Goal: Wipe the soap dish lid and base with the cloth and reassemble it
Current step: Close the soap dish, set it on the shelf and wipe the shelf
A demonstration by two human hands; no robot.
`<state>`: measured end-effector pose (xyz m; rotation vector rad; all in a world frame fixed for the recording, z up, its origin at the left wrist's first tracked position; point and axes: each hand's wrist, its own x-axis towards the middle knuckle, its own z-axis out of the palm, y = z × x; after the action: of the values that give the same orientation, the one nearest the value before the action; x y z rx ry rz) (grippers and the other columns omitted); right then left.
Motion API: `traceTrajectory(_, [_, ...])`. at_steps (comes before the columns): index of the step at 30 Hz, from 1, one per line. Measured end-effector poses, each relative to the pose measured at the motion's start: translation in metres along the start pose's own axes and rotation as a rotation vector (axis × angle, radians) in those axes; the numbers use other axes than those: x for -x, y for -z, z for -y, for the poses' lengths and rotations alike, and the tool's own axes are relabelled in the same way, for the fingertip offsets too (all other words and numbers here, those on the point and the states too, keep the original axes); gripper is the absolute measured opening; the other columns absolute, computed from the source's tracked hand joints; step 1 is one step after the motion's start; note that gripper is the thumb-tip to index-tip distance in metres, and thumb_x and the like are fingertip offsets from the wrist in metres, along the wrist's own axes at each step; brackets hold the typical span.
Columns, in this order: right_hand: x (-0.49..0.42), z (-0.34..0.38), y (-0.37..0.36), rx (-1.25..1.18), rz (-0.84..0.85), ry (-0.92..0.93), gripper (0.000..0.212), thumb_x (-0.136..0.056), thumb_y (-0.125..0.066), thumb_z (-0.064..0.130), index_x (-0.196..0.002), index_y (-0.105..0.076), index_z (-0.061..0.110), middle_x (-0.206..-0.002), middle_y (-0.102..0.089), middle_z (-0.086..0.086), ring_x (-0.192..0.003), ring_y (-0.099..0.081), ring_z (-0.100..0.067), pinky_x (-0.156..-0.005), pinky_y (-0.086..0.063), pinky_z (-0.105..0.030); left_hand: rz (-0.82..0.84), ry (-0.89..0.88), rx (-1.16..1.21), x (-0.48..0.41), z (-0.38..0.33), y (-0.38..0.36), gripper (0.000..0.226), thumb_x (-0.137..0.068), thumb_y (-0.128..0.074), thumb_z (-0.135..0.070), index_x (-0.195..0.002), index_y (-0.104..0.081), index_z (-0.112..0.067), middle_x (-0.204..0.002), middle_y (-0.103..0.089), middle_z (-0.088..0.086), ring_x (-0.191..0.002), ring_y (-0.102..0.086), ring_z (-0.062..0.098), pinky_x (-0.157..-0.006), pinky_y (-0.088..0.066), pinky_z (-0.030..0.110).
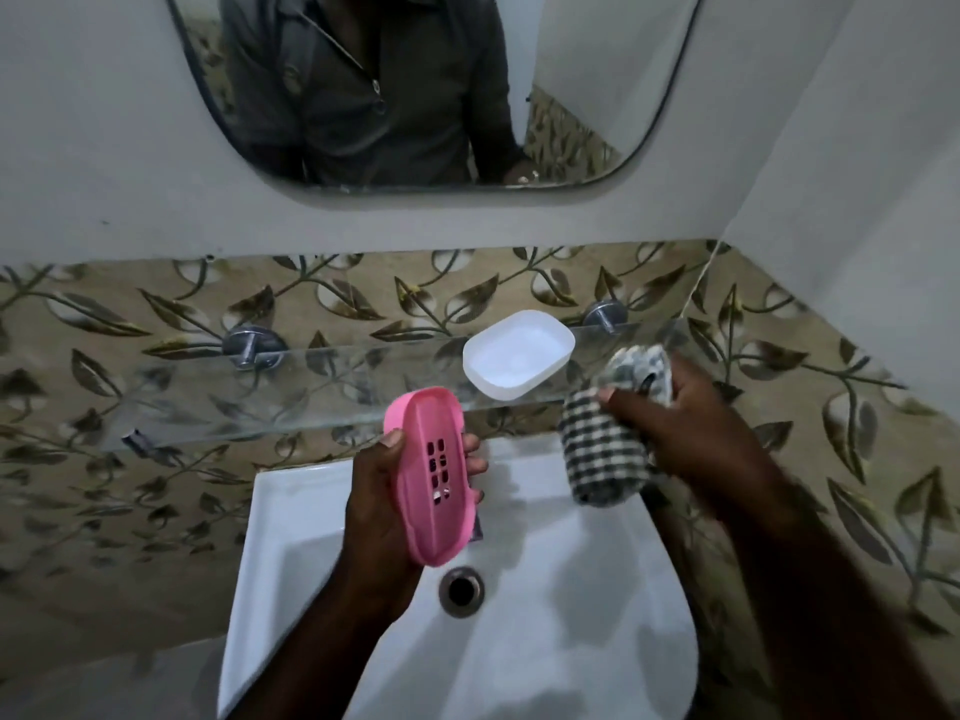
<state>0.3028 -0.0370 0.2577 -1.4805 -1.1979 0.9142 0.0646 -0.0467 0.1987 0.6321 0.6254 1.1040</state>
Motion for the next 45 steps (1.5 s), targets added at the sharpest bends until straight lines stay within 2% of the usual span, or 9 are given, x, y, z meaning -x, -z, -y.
traceTrajectory(4, [-0.059,0.012,0.024,0.118,-0.079,0.030,0.016,-0.078,-0.075,0.021,-0.093,-0.070,0.020,-0.087,-0.076,-0.002,-0.081,-0.074,-0.021,-0.079,-0.059,-0.042,-0.105,-0.076,-0.074,-0.013,-0.020,-0.010,0.056,-0.069,-0.067,-0.050,-0.109,-0.066,-0.011,-0.096,-0.065,0.015,-0.079,-0.066,0.022,-0.065,-0.058,0.035])
traceTrajectory(8, [-0.104,-0.013,0.017,0.829,-0.291,0.129,0.050,-0.072,-0.075,0.040,-0.111,-0.060,0.013,-0.108,-0.068,-0.015,-0.101,-0.064,-0.035,-0.085,-0.053,-0.042,-0.144,-0.093,-0.139,-0.030,-0.034,-0.017,0.074,-0.074,-0.059,-0.060,-0.130,-0.049,-0.013,-0.092,-0.056,0.014,-0.077,-0.062,0.022,-0.066,-0.055,0.038])
traceTrajectory(13, [-0.098,-0.033,0.004,0.915,-0.494,0.313,0.051,-0.075,-0.072,0.037,-0.116,-0.058,0.009,-0.115,-0.061,-0.019,-0.109,-0.054,-0.039,-0.092,-0.046,-0.047,-0.157,-0.089,-0.088,-0.038,-0.040,-0.022,0.065,-0.074,-0.063,-0.062,-0.113,-0.054,-0.011,-0.076,-0.051,0.007,-0.067,-0.057,0.019,-0.060,-0.053,0.035])
traceTrajectory(19, [-0.062,-0.016,-0.043,0.791,0.202,0.735,0.067,-0.066,-0.084,0.040,-0.125,-0.060,0.020,-0.134,-0.054,-0.007,-0.129,-0.044,-0.024,-0.110,-0.033,-0.041,-0.282,-0.055,0.004,-0.044,-0.044,-0.012,0.072,-0.053,-0.074,-0.067,-0.102,-0.051,-0.019,-0.068,-0.042,-0.001,-0.053,-0.046,0.014,-0.047,-0.041,0.024])
traceTrajectory(28, [-0.049,-0.022,-0.056,0.712,0.214,0.930,0.025,-0.073,-0.069,0.020,-0.097,-0.071,0.015,-0.095,-0.072,0.002,-0.102,-0.062,-0.017,-0.104,-0.031,-0.036,0.020,-0.076,0.398,-0.030,-0.052,0.012,0.074,-0.056,-0.076,-0.064,-0.100,-0.053,-0.010,-0.085,-0.052,0.005,-0.059,-0.052,0.016,-0.054,-0.048,0.026])
traceTrajectory(31, [-0.017,0.020,-0.046,0.187,0.283,0.663,0.026,-0.080,-0.068,0.026,-0.105,-0.064,0.023,-0.092,-0.070,0.012,-0.086,-0.062,-0.002,-0.077,-0.049,-0.011,-0.079,-0.101,0.374,-0.030,-0.053,0.010,0.063,-0.063,-0.072,-0.061,-0.099,-0.055,-0.012,-0.079,-0.052,0.003,-0.056,-0.054,0.015,-0.051,-0.049,0.025])
traceTrajectory(35, [-0.005,0.025,-0.056,-0.828,0.568,0.127,0.040,-0.066,-0.075,0.015,-0.104,-0.064,0.013,-0.097,-0.072,-0.011,-0.085,-0.069,-0.023,-0.073,-0.058,-0.037,-0.416,-0.149,0.193,-0.034,-0.049,-0.002,0.030,-0.072,-0.069,-0.028,-0.096,-0.062,-0.011,-0.066,-0.063,0.004,-0.046,-0.058,0.013,-0.043,-0.048,0.021])
traceTrajectory(40, [-0.012,-0.001,-0.096,-0.760,0.456,-0.159,0.034,-0.078,-0.068,0.024,-0.109,-0.067,0.008,-0.102,-0.071,-0.015,-0.091,-0.064,-0.026,-0.082,-0.053,-0.043,-0.692,-0.376,-0.239,-0.027,-0.040,-0.015,0.018,-0.081,-0.069,-0.010,-0.097,-0.061,-0.008,-0.071,-0.063,0.004,-0.053,-0.057,0.013,-0.046,-0.046,0.021])
traceTrajectory(45, [-0.008,-0.017,-0.126,-0.484,0.228,-0.063,0.019,-0.095,-0.056,0.034,-0.107,-0.066,0.023,-0.107,-0.073,-0.008,-0.096,-0.068,-0.023,-0.087,-0.055,-0.044,-0.564,-0.454,-0.369,-0.021,-0.033,-0.029,0.038,-0.085,-0.053,-0.040,-0.090,-0.063,-0.004,-0.089,-0.068,0.016,-0.081,-0.064,0.029,-0.074,-0.050,0.042])
